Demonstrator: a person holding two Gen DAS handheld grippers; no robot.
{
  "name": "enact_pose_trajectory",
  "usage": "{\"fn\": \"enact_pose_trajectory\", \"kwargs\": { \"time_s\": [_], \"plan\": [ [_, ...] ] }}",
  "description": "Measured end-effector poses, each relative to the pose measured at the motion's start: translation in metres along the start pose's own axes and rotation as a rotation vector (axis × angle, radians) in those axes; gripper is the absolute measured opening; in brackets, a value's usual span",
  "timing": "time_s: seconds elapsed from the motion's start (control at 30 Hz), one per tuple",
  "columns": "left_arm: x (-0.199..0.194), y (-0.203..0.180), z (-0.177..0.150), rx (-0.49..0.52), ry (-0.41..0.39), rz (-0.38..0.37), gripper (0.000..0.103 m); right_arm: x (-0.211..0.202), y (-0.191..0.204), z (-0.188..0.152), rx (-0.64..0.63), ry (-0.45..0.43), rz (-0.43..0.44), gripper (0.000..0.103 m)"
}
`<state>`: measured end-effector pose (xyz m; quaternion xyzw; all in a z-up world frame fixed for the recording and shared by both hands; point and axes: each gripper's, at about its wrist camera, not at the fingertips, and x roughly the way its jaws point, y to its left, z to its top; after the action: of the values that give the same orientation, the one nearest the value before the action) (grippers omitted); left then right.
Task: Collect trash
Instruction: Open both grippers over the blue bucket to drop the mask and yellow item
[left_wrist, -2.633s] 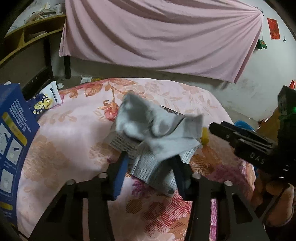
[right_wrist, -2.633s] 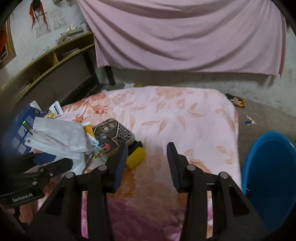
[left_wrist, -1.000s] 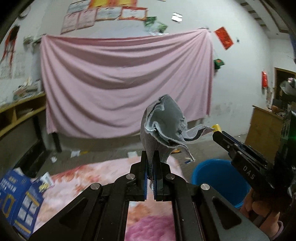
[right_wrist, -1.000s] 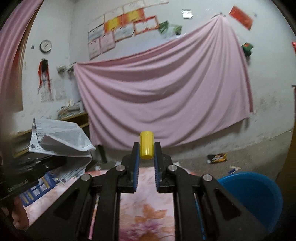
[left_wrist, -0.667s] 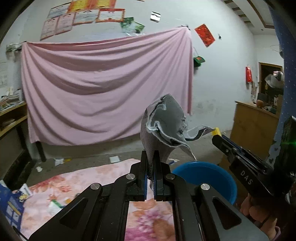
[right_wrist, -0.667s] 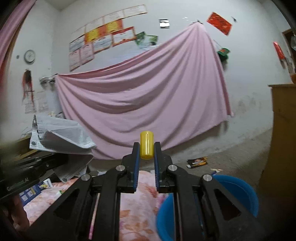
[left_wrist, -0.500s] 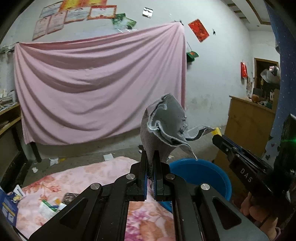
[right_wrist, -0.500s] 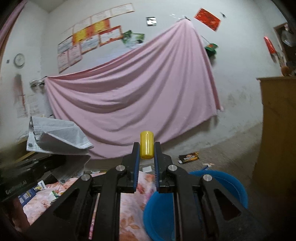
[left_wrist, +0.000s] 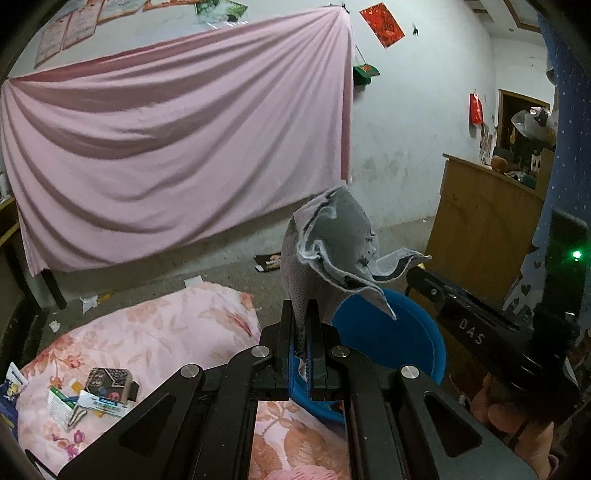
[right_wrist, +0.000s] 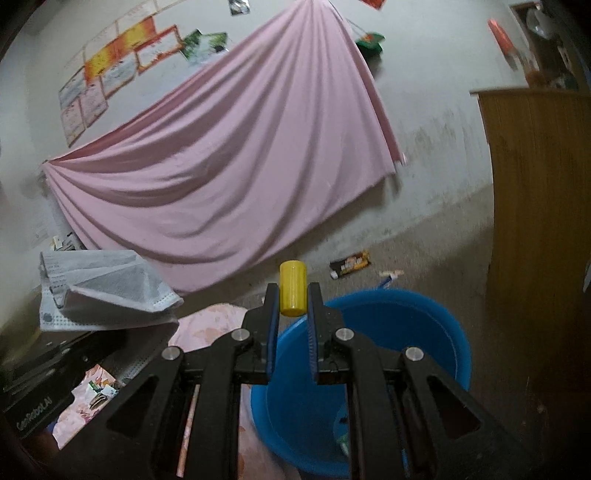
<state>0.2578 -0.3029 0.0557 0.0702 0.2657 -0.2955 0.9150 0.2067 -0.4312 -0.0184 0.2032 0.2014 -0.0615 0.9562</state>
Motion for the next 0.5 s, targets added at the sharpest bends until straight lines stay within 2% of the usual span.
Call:
{"fn": "enact_pose_trajectory", "kwargs": {
  "time_s": [0.5],
  "plan": [
    [0.018, -0.005, -0.008, -0.005, 0.083, -0.018, 0.003, 0.007, -0.007, 0.002, 0.039, 0.071, -0.016, 0.043]
  ]
}}
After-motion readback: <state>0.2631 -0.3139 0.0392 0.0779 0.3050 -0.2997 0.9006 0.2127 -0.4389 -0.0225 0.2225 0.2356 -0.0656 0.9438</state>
